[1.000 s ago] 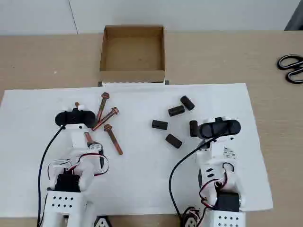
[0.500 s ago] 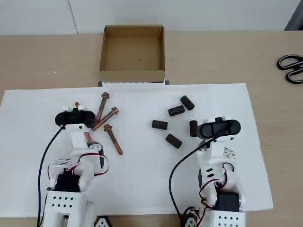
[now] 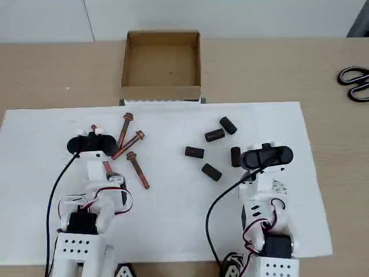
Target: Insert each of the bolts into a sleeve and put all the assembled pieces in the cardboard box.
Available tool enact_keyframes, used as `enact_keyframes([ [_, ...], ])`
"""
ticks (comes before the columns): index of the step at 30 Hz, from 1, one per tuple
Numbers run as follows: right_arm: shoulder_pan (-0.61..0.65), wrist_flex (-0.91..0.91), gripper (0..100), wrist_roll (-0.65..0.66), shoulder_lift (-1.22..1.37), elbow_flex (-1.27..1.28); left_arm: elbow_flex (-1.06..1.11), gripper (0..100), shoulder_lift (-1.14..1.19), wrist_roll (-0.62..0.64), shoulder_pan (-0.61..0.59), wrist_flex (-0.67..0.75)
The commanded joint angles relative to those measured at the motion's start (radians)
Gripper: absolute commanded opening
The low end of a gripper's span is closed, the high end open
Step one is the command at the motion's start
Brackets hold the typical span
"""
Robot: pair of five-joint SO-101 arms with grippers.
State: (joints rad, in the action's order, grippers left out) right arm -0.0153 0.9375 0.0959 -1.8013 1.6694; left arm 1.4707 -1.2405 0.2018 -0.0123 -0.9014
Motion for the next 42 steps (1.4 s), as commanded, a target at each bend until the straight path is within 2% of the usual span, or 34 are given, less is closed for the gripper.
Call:
enact_keyframes([
  [1, 0.002, -0.021, 0.3, -0.005, -0.012, 0.014, -0.002, 1, -0.011, -0.002, -0.003, 0.021],
  [9, 0.002, -0.021, 0.3, -0.005, -0.012, 0.014, -0.002, 1, -0.011, -0.005, 0.057, 0.021],
  [34, 0.01, -0.021, 0.3, -0.005, -0.012, 0.014, -0.002, 1, -0.011, -0.005, 0.064, 0.018],
  [39, 0.05, -0.021, 0.3, -0.009, -0.012, 0.012, -0.005, 1, -0.011, -0.005, 0.066, 0.02],
  [42, 0.03, -0.013, 0.3, -0.009, -0.012, -0.074, -0.111, 1, -0.003, -0.005, 0.051, -0.06],
])
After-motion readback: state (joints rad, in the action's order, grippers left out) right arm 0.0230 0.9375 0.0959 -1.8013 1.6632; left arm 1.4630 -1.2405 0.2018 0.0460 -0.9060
